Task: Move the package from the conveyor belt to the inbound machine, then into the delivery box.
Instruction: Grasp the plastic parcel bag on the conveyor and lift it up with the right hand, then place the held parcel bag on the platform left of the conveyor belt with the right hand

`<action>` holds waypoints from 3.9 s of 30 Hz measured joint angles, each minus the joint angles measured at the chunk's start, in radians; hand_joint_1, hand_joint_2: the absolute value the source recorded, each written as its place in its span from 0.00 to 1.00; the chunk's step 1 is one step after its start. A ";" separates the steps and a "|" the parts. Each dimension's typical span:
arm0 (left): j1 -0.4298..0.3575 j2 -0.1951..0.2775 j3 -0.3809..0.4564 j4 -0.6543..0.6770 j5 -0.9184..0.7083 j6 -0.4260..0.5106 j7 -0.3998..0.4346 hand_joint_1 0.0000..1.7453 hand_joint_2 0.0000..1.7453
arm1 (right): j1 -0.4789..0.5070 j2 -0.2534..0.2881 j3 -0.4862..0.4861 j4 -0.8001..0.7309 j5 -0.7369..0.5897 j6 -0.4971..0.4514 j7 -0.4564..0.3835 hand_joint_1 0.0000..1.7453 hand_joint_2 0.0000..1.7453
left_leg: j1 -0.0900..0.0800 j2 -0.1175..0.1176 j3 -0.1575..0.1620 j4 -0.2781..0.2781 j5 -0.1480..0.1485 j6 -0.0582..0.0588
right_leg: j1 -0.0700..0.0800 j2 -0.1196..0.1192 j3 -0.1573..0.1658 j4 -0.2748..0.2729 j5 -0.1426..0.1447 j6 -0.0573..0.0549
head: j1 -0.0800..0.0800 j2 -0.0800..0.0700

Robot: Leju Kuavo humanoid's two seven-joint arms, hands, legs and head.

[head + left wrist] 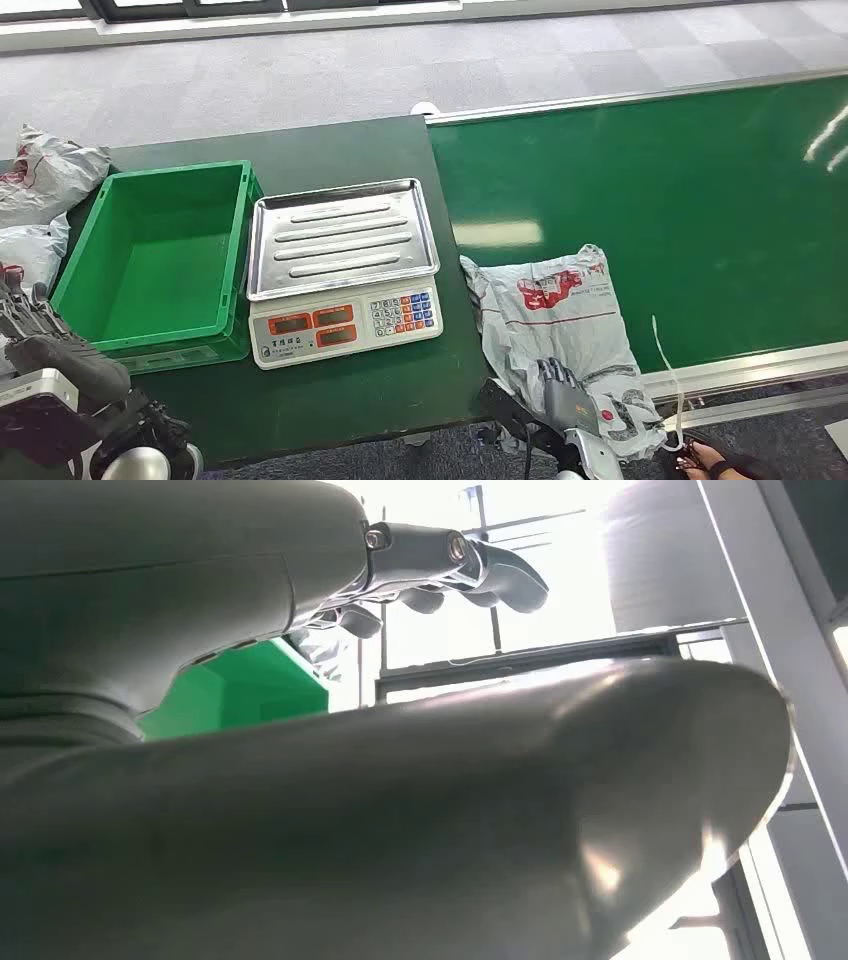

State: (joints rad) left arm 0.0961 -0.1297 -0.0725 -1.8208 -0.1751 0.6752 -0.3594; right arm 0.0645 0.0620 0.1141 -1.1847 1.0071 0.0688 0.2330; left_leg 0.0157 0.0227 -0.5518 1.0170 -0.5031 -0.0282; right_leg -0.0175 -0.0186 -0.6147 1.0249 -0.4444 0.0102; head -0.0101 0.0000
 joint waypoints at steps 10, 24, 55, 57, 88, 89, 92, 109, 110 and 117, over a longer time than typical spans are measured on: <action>0.015 0.000 0.000 -0.005 0.017 -0.014 -0.012 0.00 0.00 | -0.020 0.002 0.001 0.012 0.027 -0.011 -0.027 1.00 1.00 | 0.000 0.000 0.000 0.000 -0.001 0.001 | 0.000 0.000 0.003 0.000 0.000 0.000 | 0.000 0.000; 0.043 -0.003 0.009 -0.036 0.025 -0.014 -0.034 0.00 0.00 | -0.026 0.002 0.001 -0.001 0.043 -0.080 -0.052 1.00 1.00 | 0.000 -0.001 0.001 0.000 -0.001 0.001 | 0.000 -0.001 0.003 0.000 -0.001 0.000 | 0.000 0.000; 0.088 -0.037 0.060 -0.036 0.099 0.005 -0.149 0.00 0.00 | -0.734 -0.182 0.165 -0.140 0.493 -0.331 -0.271 1.00 1.00 | -0.001 0.007 -0.008 0.000 0.008 0.001 | -0.002 0.005 -0.006 0.001 0.011 -0.001 | 0.002 0.000; 0.077 -0.034 0.053 -0.022 0.071 0.010 -0.140 0.00 0.00 | -0.853 -0.127 0.271 0.002 0.502 -0.346 -0.263 1.00 1.00 | 0.001 0.006 -0.006 0.000 0.011 -0.001 | 0.000 0.004 -0.007 0.001 0.011 -0.002 | 0.002 0.000; 0.075 -0.047 0.088 0.018 -0.132 0.014 -0.072 0.00 0.00 | -1.063 0.273 0.626 0.609 0.159 -0.380 -0.429 1.00 1.00 | 0.003 -0.002 -0.005 0.000 0.014 -0.006 | 0.003 0.000 -0.012 0.002 0.012 -0.006 | 0.002 0.000; 0.073 -0.051 0.090 0.021 -0.144 0.014 -0.067 0.00 0.00 | -1.061 0.276 0.624 0.607 0.085 -0.356 -0.456 1.00 1.00 | 0.003 -0.002 -0.005 0.000 0.014 -0.006 | 0.003 0.000 -0.012 0.002 0.012 -0.006 | 0.002 0.000; 0.060 -0.059 0.090 0.038 -0.168 0.014 -0.053 0.00 0.00 | -1.046 0.281 0.601 0.595 -0.174 -0.254 -0.566 1.00 1.00 | 0.003 -0.002 -0.005 0.000 0.014 -0.006 | 0.003 -0.001 -0.013 0.002 0.012 -0.006 | 0.002 0.000; 0.040 -0.057 0.069 0.085 -0.209 0.014 -0.001 0.00 0.00 | -0.914 0.201 0.508 0.633 -0.341 -0.372 -0.680 0.00 0.00 | 0.002 -0.002 -0.006 0.000 0.014 -0.006 | 0.003 0.000 -0.014 0.002 0.012 -0.006 | 0.002 0.000; 0.037 -0.057 0.068 0.088 -0.217 0.014 -0.003 0.00 0.00 | -0.908 0.194 0.503 0.632 -0.338 -0.409 -0.682 0.00 0.00 | 0.002 -0.002 -0.006 0.000 0.014 -0.006 | 0.003 0.000 -0.014 0.002 0.012 -0.006 | 0.002 0.000; 0.021 -0.060 0.066 0.125 -0.232 0.014 -0.041 0.00 0.00 | -0.847 0.146 0.457 0.615 -0.293 -0.691 -0.699 0.00 0.00 | 0.002 -0.001 -0.006 0.000 0.014 -0.006 | 0.002 0.000 -0.014 0.002 0.012 -0.006 | 0.002 0.000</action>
State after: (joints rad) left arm 0.1173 -0.1892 -0.0067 -1.6958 -0.4066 0.6889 -0.4004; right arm -0.7823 0.2079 0.5706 -0.5694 0.7137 -0.6223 -0.4663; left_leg 0.0174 0.0215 -0.5575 1.0170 -0.4894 -0.0339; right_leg -0.0153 -0.0183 -0.6283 1.0266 -0.4323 0.0045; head -0.0083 0.0000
